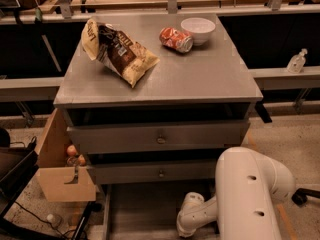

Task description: Open bottom drawer

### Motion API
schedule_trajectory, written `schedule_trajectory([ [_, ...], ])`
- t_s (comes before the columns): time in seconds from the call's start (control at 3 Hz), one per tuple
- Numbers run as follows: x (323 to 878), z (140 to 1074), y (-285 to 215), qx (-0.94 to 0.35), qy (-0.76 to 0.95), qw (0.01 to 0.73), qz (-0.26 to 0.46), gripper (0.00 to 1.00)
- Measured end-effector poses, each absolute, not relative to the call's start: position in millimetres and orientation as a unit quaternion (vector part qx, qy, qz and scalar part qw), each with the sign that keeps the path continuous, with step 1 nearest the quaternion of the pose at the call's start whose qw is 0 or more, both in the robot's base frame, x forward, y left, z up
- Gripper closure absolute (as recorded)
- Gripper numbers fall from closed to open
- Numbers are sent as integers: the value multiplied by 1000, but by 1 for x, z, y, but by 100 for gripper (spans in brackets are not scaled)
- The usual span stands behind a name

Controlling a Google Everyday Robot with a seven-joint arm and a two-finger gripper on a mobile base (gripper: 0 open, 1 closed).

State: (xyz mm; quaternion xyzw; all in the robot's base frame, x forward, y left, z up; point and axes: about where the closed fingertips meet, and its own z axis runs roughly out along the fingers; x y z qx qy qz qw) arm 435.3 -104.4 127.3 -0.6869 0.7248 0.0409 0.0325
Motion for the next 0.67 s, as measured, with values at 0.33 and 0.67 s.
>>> schedule_trajectory([
  [0.33,436,129,-103,-685,727,29,43,100],
  [0.67,436,129,-103,-685,727,29,43,100],
])
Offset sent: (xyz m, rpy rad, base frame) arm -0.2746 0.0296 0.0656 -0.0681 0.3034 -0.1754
